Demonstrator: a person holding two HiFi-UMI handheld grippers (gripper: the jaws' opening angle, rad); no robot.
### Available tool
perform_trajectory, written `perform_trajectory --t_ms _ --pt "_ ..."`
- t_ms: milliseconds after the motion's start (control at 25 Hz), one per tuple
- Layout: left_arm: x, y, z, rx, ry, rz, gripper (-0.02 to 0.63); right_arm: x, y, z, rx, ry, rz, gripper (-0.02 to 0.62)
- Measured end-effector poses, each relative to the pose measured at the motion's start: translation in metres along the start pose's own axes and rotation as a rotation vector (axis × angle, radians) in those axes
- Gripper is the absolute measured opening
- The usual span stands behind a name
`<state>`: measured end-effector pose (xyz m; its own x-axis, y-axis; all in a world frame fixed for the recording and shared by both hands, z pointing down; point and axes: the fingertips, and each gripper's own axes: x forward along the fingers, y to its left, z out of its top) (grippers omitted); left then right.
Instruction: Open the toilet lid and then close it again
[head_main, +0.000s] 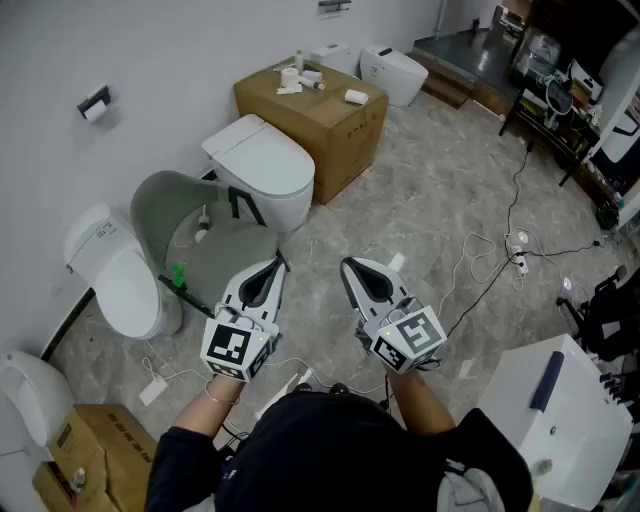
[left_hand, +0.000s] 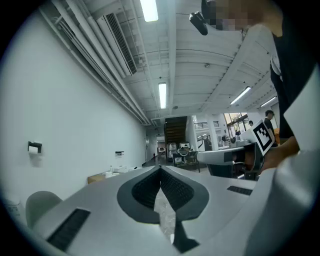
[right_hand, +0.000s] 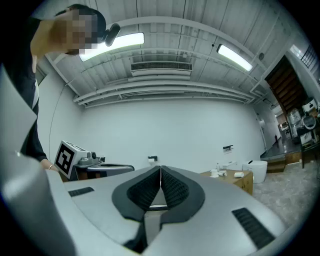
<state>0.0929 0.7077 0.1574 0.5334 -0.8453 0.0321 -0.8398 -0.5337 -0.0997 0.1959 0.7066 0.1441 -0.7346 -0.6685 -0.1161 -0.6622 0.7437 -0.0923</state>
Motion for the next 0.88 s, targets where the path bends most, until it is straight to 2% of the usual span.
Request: perform_trajectory --t_ms 400,560,880 --pt "-0.005 0.0 -0.003 -0.009 -0.001 -0.02 0.004 0.0 0.007 -0.001 -0.013 0.006 -0.006 0.021" --pt "-0.007 0.0 -0.004 -0.014 -0.007 -0.043 0.003 0.003 0.01 -0.003 0.034 -0.015 -0.001 0.021" --pt "-0.012 0.005 -0.007 -0.027 -0.016 -0.064 0.003 0.005 0.014 -0.003 0.044 -0.031 -0.034 0.022"
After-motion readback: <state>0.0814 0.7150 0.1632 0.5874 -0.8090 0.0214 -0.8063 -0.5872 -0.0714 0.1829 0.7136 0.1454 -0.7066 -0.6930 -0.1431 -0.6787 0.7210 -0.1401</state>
